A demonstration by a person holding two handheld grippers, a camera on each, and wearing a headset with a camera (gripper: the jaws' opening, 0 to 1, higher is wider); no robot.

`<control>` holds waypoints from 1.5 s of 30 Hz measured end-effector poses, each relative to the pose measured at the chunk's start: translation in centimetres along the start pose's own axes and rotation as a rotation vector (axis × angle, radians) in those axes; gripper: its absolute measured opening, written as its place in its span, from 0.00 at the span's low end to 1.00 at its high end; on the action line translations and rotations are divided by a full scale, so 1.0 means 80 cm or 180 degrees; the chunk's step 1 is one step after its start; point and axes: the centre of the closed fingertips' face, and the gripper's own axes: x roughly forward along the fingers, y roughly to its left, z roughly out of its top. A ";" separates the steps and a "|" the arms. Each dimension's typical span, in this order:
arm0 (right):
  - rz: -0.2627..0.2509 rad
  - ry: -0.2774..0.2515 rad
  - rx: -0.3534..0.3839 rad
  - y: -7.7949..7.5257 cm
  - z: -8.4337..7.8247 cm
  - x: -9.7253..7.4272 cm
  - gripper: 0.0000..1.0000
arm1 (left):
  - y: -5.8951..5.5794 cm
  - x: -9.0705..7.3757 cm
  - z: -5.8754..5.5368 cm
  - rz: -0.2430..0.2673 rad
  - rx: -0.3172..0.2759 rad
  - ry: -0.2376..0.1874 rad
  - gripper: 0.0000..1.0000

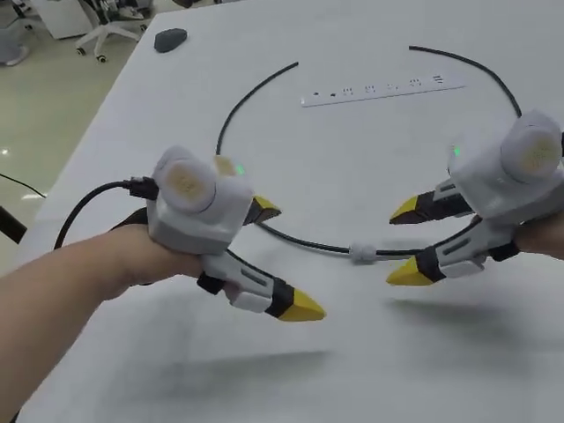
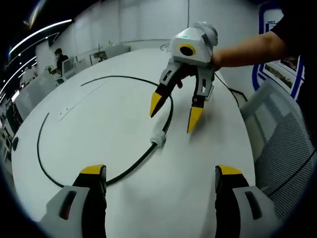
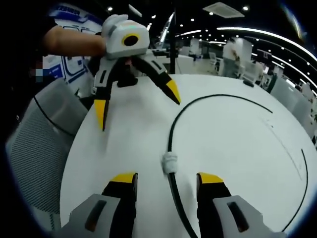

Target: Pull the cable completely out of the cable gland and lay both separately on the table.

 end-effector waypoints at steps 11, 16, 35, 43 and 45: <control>0.0044 -0.0076 0.0275 -0.013 0.000 0.021 0.25 | -0.007 0.013 -0.005 -0.0038 -0.0156 -0.0087 0.87; 0.0137 -0.0042 0.0320 -0.010 -0.002 0.030 0.19 | -0.004 0.015 -0.001 -0.0023 -0.0267 -0.0156 0.81; 0.0543 -0.0128 -0.0489 0.076 0.035 -0.044 0.07 | -0.064 0.012 0.064 -0.0653 -0.0736 -0.0733 0.55; 0.0254 -0.0105 -0.1084 0.114 0.060 -0.101 0.07 | -0.118 0.003 0.106 -0.1156 -0.1113 -0.1009 0.29; 0.0215 -0.0068 -0.1156 0.123 0.061 -0.109 0.07 | -0.139 -0.006 0.118 -0.1394 -0.1283 -0.1110 0.24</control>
